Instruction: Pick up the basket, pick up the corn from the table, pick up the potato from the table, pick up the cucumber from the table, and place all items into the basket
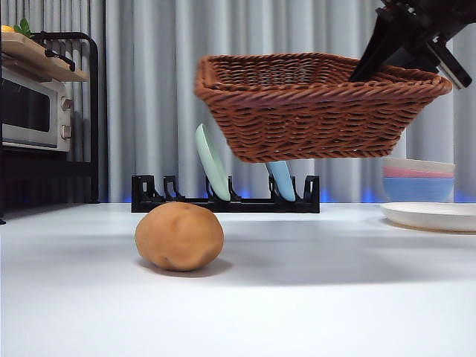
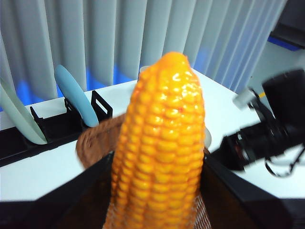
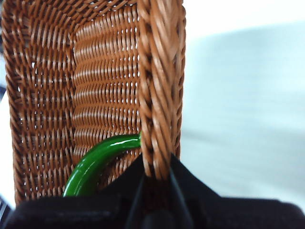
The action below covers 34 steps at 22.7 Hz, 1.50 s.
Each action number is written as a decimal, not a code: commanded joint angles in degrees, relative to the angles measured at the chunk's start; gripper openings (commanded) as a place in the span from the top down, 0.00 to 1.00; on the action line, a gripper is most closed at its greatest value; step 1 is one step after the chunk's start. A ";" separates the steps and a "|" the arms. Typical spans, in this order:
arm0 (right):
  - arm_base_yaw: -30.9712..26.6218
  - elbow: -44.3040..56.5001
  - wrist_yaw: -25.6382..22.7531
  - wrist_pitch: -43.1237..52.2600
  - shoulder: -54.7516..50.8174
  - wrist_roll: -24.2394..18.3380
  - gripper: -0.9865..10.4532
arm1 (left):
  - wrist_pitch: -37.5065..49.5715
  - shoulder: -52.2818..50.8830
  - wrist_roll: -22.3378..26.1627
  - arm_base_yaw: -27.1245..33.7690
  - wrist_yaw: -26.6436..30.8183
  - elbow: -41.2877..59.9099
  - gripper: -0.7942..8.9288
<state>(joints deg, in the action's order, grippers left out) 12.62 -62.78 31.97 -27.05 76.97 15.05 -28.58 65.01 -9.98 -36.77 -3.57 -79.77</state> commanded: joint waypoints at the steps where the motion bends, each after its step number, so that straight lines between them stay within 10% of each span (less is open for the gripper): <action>1: 1.20 -0.44 0.66 1.07 0.00 0.94 0.93 | -1.53 7.15 -1.18 -0.04 0.17 -2.45 0.93; 11: 2.25 -0.44 0.61 0.61 0.02 3.02 0.93 | -7.76 26.67 2.08 -2.43 1.92 -7.30 0.91; 13: 2.25 -0.44 0.61 0.61 0.02 3.06 0.93 | -8.55 27.63 2.75 -3.02 2.14 -7.30 0.77; 16: 2.25 -0.44 0.63 0.42 0.02 3.10 0.93 | -7.91 27.85 2.69 -3.61 3.28 -7.30 0.29; 24: 2.25 -0.44 0.66 -0.46 1.70 3.58 0.93 | -9.97 27.78 1.60 -4.20 3.08 -12.66 0.29; 34: -6.93 -1.84 6.51 2.62 9.60 6.10 0.93 | -51.25 20.09 18.29 -7.98 3.08 -25.49 0.31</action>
<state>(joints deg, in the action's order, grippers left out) 5.74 -63.88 37.60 -25.32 86.80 20.21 -76.86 84.62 4.40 -44.56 -0.54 -105.78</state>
